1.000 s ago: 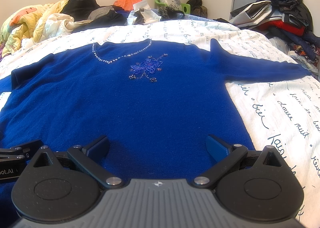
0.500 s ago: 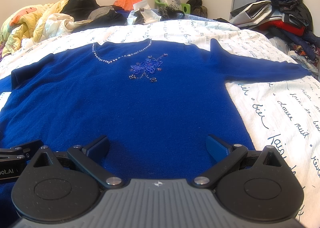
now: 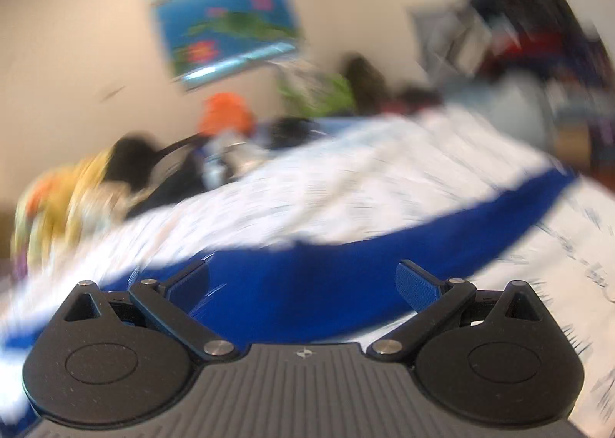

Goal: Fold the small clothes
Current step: 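Grasp the cuff of a blue sweater sleeve with the right tool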

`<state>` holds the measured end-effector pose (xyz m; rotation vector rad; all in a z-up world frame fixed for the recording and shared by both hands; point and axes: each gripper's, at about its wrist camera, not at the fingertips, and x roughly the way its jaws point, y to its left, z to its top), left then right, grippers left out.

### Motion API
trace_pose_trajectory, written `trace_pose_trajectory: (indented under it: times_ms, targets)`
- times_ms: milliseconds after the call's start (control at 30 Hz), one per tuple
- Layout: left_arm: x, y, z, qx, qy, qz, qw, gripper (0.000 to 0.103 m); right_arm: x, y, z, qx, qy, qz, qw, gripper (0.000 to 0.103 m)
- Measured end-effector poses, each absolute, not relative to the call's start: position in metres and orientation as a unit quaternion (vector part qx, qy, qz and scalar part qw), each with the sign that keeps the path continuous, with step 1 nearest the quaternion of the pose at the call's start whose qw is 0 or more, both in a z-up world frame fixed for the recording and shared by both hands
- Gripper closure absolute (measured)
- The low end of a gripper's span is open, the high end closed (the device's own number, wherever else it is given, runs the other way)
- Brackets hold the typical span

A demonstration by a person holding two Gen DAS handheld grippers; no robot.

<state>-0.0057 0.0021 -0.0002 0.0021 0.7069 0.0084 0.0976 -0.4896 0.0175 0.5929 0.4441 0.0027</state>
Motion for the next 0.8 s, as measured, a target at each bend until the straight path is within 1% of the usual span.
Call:
trace_pose_trajectory:
  times_ms: [67,133,167,200,233,300,433,500,533,567,600,633,700,800]
  targets:
    - [-0.006,0.002,0.0,0.001,0.346,0.004,0.938,0.0,0.119,-0.559,0.002,0.366,0.214,-0.056,0.904,0.0]
    - [-0.006,0.002,0.0,0.001,0.346,0.004,0.938,0.0,0.136,-0.61,-0.014,0.406,0.216,-0.105,0.882,0.002]
    - [-0.006,0.002,0.0,0.001,0.346,0.004,0.938,0.0,0.143,-0.629,-0.021,0.414,0.218,-0.127,0.874,0.011]
    - [-0.006,0.002,0.0,0.001,0.346,0.004,0.938,0.0,0.15,-0.641,-0.026,0.417,0.227,-0.135,0.87,0.016]
    - [-0.006,0.002,0.0,0.001,0.346,0.003,0.938,0.0,0.16,-0.65,-0.033,0.416,0.245,-0.139,0.864,0.023]
    - [-0.005,0.002,0.0,0.0,0.346,0.003,0.938,0.0,0.174,-0.653,-0.045,0.402,0.272,-0.149,0.861,0.028]
    - [-0.005,0.002,0.0,0.0,0.346,0.003,0.938,0.0,0.189,-0.636,-0.045,0.35,0.274,-0.142,0.884,0.028]
    - [-0.005,0.002,0.0,0.0,0.346,0.003,0.938,0.0,0.197,-0.628,-0.042,0.322,0.279,-0.149,0.892,0.033]
    - [-0.005,0.002,0.0,0.0,0.346,0.003,0.938,0.0,0.198,-0.625,-0.039,0.311,0.282,-0.156,0.894,0.049]
    - [-0.005,0.001,0.0,0.0,0.346,0.003,0.938,0.0,0.201,-0.627,-0.04,0.3,0.288,-0.171,0.893,0.081]
    - [-0.005,0.002,0.0,0.0,0.346,0.003,0.938,0.0,0.203,-0.63,-0.042,0.294,0.291,-0.185,0.891,0.091]
    - [-0.005,0.002,0.0,0.0,0.346,0.003,0.938,0.0,0.202,-0.634,-0.042,0.303,0.289,-0.182,0.89,0.098]
    - [-0.005,0.002,0.0,0.0,0.346,0.002,0.938,0.0,0.198,-0.634,-0.042,0.314,0.278,-0.186,0.889,0.099]
    - [-0.005,0.002,0.0,-0.001,0.345,0.002,0.938,0.0,0.182,-0.607,-0.017,0.32,0.213,-0.158,0.909,0.1]
